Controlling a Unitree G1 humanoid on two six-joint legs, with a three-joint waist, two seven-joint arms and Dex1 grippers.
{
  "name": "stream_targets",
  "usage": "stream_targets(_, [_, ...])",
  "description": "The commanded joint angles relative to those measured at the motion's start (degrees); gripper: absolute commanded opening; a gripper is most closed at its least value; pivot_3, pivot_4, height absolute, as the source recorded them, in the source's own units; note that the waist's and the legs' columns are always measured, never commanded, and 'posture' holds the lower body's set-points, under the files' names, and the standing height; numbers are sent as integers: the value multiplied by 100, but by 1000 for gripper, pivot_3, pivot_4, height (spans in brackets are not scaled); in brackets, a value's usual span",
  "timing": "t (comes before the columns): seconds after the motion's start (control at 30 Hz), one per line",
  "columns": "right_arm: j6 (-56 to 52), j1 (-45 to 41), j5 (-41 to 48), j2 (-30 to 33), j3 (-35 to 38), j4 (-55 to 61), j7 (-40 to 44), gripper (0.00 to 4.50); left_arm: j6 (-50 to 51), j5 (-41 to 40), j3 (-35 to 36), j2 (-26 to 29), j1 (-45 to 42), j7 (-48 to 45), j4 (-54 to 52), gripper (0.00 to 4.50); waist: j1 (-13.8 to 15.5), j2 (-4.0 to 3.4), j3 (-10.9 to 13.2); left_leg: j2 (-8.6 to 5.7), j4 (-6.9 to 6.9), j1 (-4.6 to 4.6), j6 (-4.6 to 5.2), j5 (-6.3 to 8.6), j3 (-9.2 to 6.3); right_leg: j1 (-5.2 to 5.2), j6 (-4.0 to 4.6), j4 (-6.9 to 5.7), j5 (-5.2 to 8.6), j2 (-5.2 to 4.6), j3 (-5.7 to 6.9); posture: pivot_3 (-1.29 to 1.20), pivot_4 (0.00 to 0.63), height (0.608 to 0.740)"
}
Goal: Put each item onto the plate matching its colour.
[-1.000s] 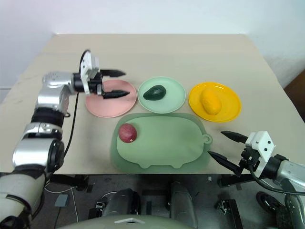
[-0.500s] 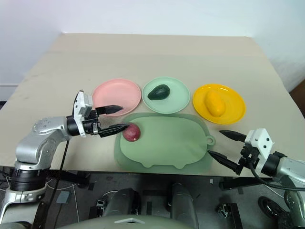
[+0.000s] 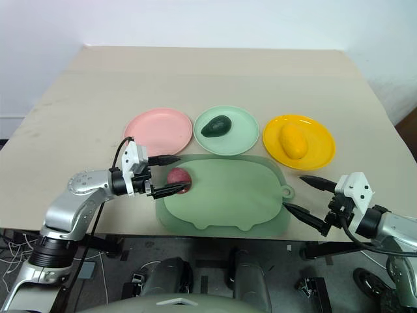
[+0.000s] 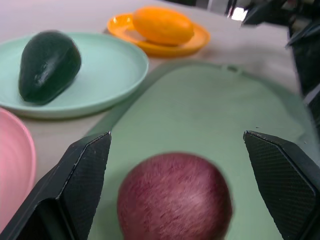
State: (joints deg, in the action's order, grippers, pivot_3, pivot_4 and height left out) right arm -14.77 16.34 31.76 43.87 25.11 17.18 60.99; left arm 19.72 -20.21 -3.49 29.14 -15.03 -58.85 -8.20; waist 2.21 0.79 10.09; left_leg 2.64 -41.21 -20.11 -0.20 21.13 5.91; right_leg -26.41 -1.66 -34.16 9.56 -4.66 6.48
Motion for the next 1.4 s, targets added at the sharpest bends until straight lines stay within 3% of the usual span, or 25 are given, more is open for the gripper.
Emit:
stream_targets(0.03, [28,73,81,-13,128,219,-42,4500,-389,128,-43,16,-3,16,85,4454,0,0,0,0,0,0,0,0,0,-1,0,0,0,0,0,0,150,737])
stream_targets(0.6, [407,402,-113,30,128,280,133,4500,-797,268,-495,-403,-98,30,733,4454,0,-2,-1,3,1,-8,1,0,-1,-1,0,2,0,0,1,0,150,737])
stream_targets(0.77, [397,394,-133,20,108,271,85,4500,-777,217,-452,-447,-132,33,763,3376,4,-2,-2,3,0,-7,1,0,-2,0,0,3,0,-1,1,0,150,737])
stream_targets(0.97, [329,235,-113,20,54,212,23,4500,-484,-43,-239,-620,-380,247,614,3360,3,-2,-2,2,0,-8,1,0,-3,0,-1,3,0,-1,2,0,150,737])
stream_targets(1.1, [296,250,-90,9,47,230,37,4500,-354,-291,262,-645,-973,631,733,3360,7,1,0,2,0,-13,1,0,-4,-1,-1,2,-1,-1,2,0,150,737])
stream_targets(1.2, [262,195,-64,1,24,208,27,4500,-371,-289,603,-512,-1561,776,1497,3360,2,0,-1,0,-1,-13,1,0,-4,2,-1,2,-1,-1,4,0,150,737])
stream_targets(1.4, [257,-98,-100,4,-86,94,-25,4500,-1573,413,788,-483,-2647,1293,4091,3360,-6,-2,-3,-1,5,-7,0,0,5,4,-1,3,-1,3,6,0,150,737])
